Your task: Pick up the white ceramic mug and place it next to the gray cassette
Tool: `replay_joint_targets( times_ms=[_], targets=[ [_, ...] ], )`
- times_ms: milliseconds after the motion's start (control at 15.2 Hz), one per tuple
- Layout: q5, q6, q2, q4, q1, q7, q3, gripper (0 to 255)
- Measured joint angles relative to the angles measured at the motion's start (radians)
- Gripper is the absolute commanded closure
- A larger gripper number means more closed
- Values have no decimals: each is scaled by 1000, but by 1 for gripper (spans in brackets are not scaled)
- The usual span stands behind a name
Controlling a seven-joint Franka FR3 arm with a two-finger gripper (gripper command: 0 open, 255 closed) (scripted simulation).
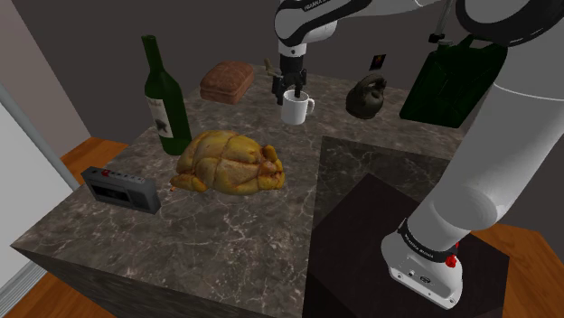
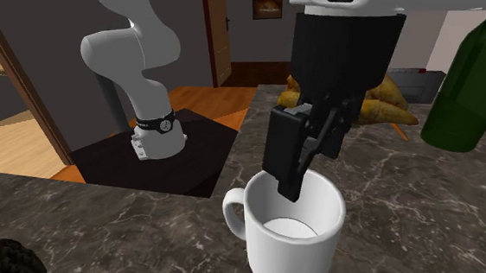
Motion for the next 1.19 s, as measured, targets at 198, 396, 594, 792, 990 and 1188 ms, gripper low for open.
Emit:
replay_joint_targets(
  times_ms=[198,396,594,792,990,1188],
  targets=[
    [0,34,16,-18,0,0,0,0],
    [0,62,26,-36,-2,-2,-1,0],
    [0,67,27,-39,-2,-2,-1,0],
    [0,67,27,-39,-2,-2,-1,255],
    [0,67,27,-39,-2,-2,-1,255],
    [0,67,27,-39,-2,-2,-1,255]
  ],
)
